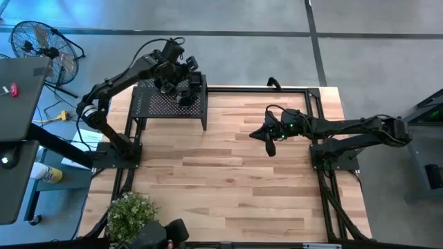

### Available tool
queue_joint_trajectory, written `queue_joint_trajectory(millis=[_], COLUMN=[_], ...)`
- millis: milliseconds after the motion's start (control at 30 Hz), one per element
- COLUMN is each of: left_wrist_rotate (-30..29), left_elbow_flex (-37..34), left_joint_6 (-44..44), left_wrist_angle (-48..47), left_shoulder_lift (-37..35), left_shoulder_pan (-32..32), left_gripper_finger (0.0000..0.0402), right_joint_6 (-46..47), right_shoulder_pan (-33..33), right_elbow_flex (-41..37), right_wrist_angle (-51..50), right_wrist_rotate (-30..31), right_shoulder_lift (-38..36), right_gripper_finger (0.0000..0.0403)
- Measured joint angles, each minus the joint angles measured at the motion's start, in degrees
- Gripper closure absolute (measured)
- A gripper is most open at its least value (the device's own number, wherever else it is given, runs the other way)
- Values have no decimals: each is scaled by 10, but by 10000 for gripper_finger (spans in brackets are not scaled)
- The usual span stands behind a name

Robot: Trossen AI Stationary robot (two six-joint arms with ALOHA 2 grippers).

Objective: Pick & Place Mini shaped plates
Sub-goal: Stack the square plate on top of the other square plates on the shelf, then return to Home Position

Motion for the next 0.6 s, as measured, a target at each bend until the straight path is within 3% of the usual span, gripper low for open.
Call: queue_joint_trajectory(millis=[167, 300, 467, 600], left_wrist_rotate=[2, 2, -24, -54], left_elbow_flex=[0, 0, 0, 0], left_joint_6=[4, 27, 81, 164], left_wrist_angle=[-10, -14, -52, -66], left_shoulder_lift=[0, -8, -42, -77], left_shoulder_pan=[0, 0, -1, -37], left_gripper_finger=[315, 309, 336, 384], right_joint_6=[0, 1, 6, 14], right_shoulder_pan=[0, 0, 0, 0], right_elbow_flex=[0, 0, 0, 0], right_wrist_angle=[0, 0, 0, 0], right_wrist_rotate=[0, 0, 0, -1], right_shoulder_lift=[0, 0, 0, 0], right_gripper_finger=[401, 401, 401, 401])
